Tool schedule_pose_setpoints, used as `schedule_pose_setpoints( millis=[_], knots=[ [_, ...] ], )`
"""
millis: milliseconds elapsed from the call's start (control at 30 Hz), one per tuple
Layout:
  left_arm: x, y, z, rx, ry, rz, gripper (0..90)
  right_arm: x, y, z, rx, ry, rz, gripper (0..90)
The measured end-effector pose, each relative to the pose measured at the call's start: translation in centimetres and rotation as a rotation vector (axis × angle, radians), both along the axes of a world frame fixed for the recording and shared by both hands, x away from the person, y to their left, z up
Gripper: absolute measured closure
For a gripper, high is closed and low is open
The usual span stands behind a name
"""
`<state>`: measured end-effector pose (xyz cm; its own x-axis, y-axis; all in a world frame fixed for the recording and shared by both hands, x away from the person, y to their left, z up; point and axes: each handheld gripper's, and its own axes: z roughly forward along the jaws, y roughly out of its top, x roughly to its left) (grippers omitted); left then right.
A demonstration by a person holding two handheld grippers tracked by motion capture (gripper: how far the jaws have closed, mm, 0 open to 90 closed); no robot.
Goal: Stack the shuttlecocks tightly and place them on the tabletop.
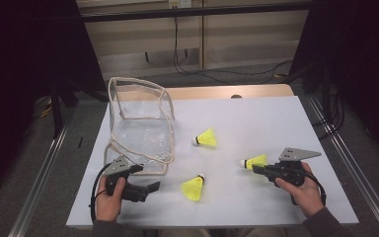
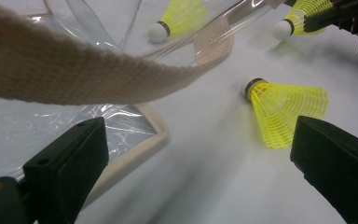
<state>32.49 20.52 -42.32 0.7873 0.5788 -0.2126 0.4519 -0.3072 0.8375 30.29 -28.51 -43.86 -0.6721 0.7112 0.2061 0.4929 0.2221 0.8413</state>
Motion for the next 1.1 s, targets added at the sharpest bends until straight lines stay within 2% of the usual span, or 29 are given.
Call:
schedule_pose_setpoints(
  millis=[600, 1100],
  knots=[
    [0.0, 0.1, 0.0, -0.005, -0.003, 0.007, 4.2, 1.0, 0.3, 0.3, 0.005, 0.005, 0.004, 88.6],
    [0.0, 0.0, -0.1, 0.001, -0.001, 0.000, 4.2, 2.1, 0.4, 0.8, 0.025, -0.007, -0.005, 88.6]
  ],
)
